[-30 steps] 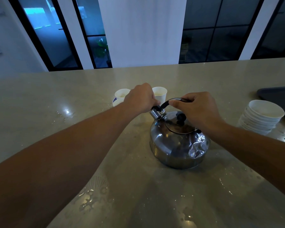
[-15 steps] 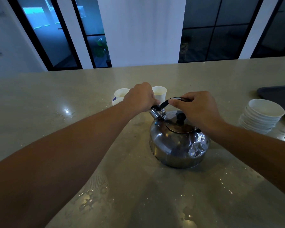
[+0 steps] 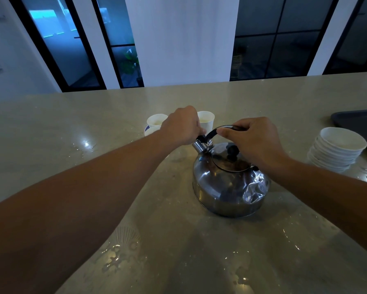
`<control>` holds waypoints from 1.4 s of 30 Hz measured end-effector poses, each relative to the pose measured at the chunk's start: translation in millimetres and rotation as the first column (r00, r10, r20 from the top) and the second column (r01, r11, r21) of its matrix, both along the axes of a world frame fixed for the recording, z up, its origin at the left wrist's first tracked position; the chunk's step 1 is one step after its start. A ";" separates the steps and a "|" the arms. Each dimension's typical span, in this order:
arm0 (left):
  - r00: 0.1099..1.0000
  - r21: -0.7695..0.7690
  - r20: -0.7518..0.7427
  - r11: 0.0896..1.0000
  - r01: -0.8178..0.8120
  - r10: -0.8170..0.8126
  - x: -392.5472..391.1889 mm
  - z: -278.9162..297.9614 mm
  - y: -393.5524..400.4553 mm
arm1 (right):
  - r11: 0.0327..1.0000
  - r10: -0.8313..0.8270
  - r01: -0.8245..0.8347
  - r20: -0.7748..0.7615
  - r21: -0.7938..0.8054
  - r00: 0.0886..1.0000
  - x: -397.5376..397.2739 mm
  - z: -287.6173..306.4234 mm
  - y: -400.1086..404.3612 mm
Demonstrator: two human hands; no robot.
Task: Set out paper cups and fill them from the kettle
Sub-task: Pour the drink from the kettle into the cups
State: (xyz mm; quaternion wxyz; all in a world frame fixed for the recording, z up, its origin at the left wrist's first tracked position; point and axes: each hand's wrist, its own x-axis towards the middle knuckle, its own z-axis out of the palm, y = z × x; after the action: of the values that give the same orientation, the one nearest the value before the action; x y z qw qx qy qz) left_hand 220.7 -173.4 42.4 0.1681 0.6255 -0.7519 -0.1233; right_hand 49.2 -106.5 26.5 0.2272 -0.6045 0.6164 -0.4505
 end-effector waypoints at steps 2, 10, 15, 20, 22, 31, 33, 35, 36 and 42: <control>0.999 0.036 0.004 0.998 0.053 -0.053 1.1 4.3 1.3 | 1.000 -0.001 0.001 -0.005 0.000 1.000 0.5 0.2 0.4; 0.915 0.154 0.206 0.935 0.320 -0.347 -12.8 32.9 14.5 | 1.000 0.013 -0.013 0.013 0.018 1.000 1.6 8.2 -0.2; 0.927 -0.007 0.204 0.947 0.321 -0.313 -3.6 54.0 -1.1 | 1.000 0.016 -0.017 -0.018 -0.010 1.000 11.9 32.7 -7.0; 0.951 -0.092 0.147 0.954 0.285 -0.270 16.4 86.8 -11.6 | 0.998 0.027 -0.028 -0.013 -0.058 1.000 23.3 61.6 -26.2; 0.960 -0.124 0.110 0.955 0.269 -0.256 24.6 95.9 -15.6 | 0.996 0.044 -0.045 -0.011 -0.075 0.999 30.7 71.6 -34.2; 0.979 -0.197 -0.001 0.960 0.198 -0.202 60.0 111.2 -36.7 | 0.992 0.069 -0.074 -0.054 -0.103 0.996 64.7 100.6 -66.9; 0.981 -0.200 -0.027 0.962 0.184 -0.193 65.4 110.7 -41.8 | 0.993 0.060 -0.068 -0.080 -0.101 0.995 69.9 104.8 -73.1; 0.982 -0.204 -0.047 0.964 0.171 -0.185 69.7 109.9 -47.0 | 0.994 0.065 -0.073 -0.095 -0.087 0.993 75.0 109.1 -78.7; 0.982 -0.204 -0.052 0.964 0.167 -0.181 71.2 109.6 -49.8 | 0.994 0.063 -0.072 -0.105 -0.082 0.993 77.4 111.3 -81.3; 0.979 -0.208 -0.092 0.965 0.159 -0.181 81.3 108.7 -62.9 | 0.997 0.046 -0.057 -0.168 -0.061 0.985 90.0 120.6 -95.7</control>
State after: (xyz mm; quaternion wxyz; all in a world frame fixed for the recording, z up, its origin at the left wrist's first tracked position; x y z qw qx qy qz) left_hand 301.9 -236.3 151.1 0.2600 0.5308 -0.8009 -0.0957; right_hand 139.2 -202.2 147.1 0.1663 -0.6629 0.6024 -0.4123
